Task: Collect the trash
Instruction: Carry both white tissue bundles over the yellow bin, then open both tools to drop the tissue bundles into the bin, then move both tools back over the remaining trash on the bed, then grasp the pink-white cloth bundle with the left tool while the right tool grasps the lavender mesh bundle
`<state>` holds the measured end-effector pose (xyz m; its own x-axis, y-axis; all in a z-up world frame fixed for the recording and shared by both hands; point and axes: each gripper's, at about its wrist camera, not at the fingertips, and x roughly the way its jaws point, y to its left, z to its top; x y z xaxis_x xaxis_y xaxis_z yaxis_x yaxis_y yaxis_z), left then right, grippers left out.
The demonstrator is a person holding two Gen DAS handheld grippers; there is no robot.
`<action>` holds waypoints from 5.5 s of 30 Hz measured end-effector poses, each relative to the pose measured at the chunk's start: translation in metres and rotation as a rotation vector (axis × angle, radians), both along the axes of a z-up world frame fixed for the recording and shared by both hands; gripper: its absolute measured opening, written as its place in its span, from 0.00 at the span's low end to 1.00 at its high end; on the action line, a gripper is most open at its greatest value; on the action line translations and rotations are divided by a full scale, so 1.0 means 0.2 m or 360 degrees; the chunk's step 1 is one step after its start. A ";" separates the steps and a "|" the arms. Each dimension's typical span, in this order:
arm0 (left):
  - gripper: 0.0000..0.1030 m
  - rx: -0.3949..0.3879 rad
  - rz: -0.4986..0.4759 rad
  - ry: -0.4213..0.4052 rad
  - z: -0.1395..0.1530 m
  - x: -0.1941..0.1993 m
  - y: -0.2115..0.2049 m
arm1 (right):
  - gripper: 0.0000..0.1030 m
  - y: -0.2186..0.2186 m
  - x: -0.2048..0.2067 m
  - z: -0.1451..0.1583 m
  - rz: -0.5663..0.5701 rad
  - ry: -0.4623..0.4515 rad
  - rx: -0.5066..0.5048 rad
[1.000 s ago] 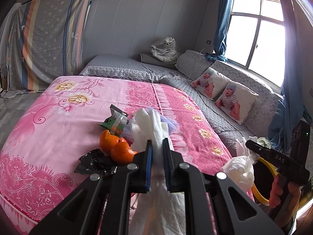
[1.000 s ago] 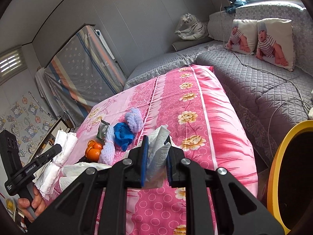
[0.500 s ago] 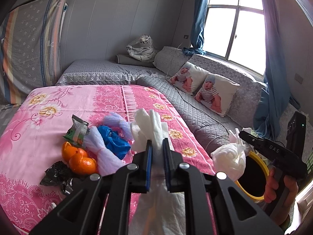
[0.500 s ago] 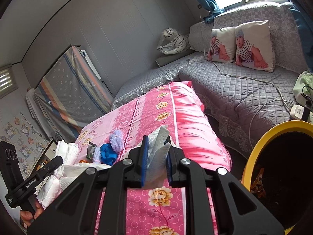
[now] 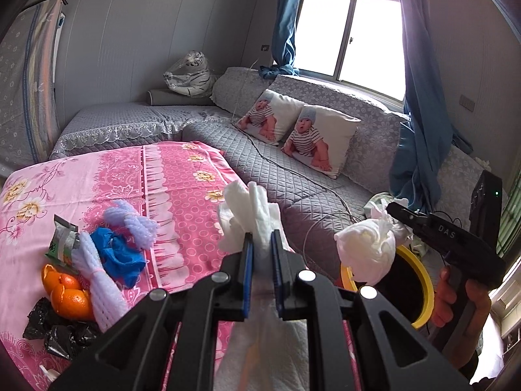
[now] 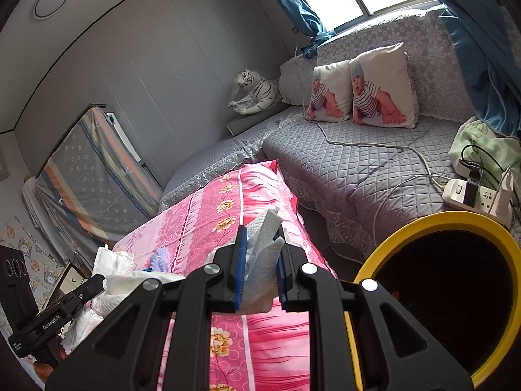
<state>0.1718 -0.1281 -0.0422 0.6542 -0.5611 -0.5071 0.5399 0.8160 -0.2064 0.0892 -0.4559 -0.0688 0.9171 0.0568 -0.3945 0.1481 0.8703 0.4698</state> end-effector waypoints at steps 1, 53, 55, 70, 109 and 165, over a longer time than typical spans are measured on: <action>0.10 0.0003 -0.0016 -0.0002 0.00 0.01 -0.03 | 0.15 -0.02 -0.01 0.00 -0.0018 -0.0003 0.0002; 0.10 0.0220 -0.0731 0.0178 -0.32 -0.06 -1.32 | 0.16 -0.84 -0.34 -0.27 -0.1057 0.0391 -0.0374; 0.10 0.0224 -0.0728 0.0186 -0.34 -0.07 -1.34 | 0.16 -0.85 -0.34 -0.29 -0.1071 0.0413 -0.0384; 0.12 0.0215 -0.0747 0.0295 -0.42 -0.06 -1.41 | 0.18 -0.87 -0.31 -0.33 -0.1053 0.0440 -0.0357; 0.90 0.0151 0.0451 -0.0161 0.10 0.07 0.55 | 0.85 0.13 0.14 0.17 -0.0057 -0.0147 -0.0512; 0.85 0.0129 0.0410 0.0345 -0.53 -0.10 1.06 | 0.78 1.44 1.35 -0.38 0.0939 0.0409 -0.0894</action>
